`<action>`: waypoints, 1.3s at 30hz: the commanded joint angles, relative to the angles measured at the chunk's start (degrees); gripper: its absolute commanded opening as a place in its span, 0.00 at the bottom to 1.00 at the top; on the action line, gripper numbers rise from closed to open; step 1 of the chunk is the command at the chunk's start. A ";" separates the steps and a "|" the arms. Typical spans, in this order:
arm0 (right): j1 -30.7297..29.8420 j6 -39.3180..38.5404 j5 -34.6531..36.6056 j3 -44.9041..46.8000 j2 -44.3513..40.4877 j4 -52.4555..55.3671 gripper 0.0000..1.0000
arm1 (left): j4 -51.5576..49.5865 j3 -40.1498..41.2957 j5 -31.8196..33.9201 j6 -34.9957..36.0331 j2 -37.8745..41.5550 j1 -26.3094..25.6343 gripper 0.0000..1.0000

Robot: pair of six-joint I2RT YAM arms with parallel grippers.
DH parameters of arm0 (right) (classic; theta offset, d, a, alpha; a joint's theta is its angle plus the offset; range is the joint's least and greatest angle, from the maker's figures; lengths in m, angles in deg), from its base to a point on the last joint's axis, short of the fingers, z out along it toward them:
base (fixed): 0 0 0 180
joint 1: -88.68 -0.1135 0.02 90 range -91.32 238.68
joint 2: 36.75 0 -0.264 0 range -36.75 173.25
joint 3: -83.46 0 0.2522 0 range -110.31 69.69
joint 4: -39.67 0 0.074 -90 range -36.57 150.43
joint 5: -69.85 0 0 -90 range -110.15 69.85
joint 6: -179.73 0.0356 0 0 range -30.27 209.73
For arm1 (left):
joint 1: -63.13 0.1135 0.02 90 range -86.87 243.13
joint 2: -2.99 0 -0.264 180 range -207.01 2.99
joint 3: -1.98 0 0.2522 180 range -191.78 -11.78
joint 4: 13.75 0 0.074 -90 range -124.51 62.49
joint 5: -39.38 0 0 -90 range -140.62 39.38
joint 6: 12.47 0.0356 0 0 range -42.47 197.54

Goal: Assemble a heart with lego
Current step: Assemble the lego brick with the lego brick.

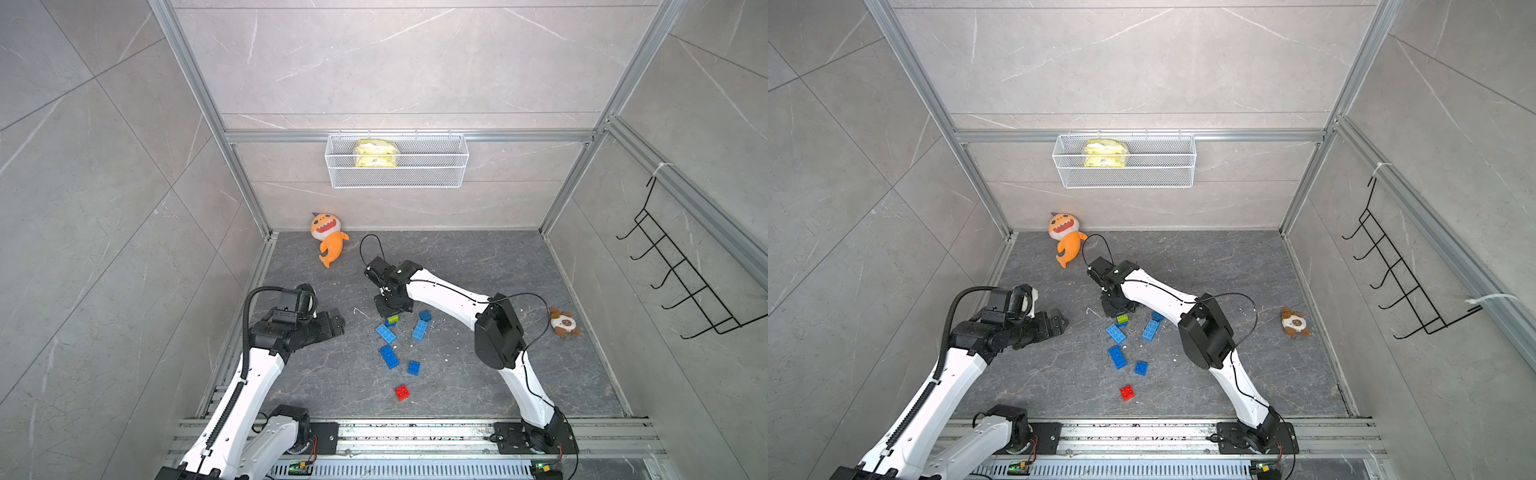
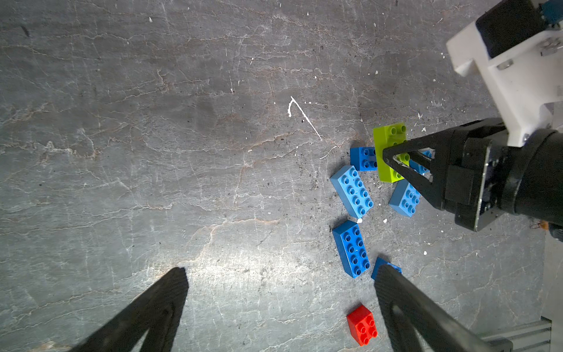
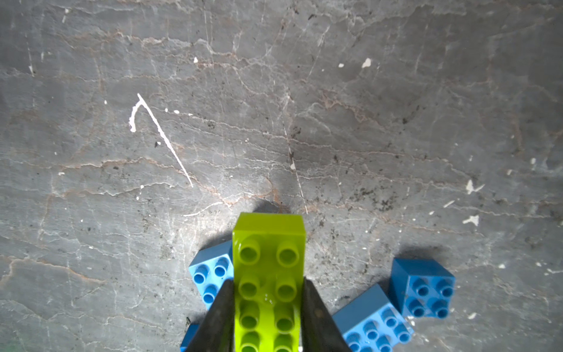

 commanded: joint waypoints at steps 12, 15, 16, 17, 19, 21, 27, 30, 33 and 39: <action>-0.43 5.25 -2.86 4.41 3.67 -3.78 0.24 | 0.24 0.13 0.34 0.14 0.71 -0.17 1.00; -0.50 6.38 -2.38 6.12 3.44 -3.98 0.24 | 0.14 0.08 0.36 0.14 0.62 -0.23 1.00; -0.41 6.78 -1.73 6.92 3.42 -3.83 0.24 | 0.16 0.09 0.41 0.09 0.74 -0.23 1.00; -0.44 7.14 -1.20 7.94 2.99 -3.88 0.24 | 0.16 0.08 0.45 0.14 0.78 -0.20 1.00; -0.45 7.66 -0.19 10.45 2.24 -4.27 0.24 | 0.15 0.08 0.49 0.14 0.82 -0.19 1.00; -0.40 8.07 0.72 13.00 1.12 -4.63 0.24 | 0.15 0.08 0.41 0.14 0.83 -0.23 1.00; -0.47 7.25 -0.18 21.28 -2.84 -7.93 0.24 | 0.25 0.19 0.40 0.13 0.65 -0.22 1.00; -0.34 5.46 -2.46 20.65 -1.89 -8.37 0.24 | 0.26 0.17 0.43 0.15 0.43 -0.22 1.00; -0.43 4.12 -6.40 17.92 0.00 -9.26 0.24 | 0.14 0.08 0.47 0.19 0.25 -0.23 1.00; -0.19 4.52 -4.19 12.33 4.57 -3.05 0.25 | -0.02 0.08 1.22 -0.04 0.68 -0.31 1.00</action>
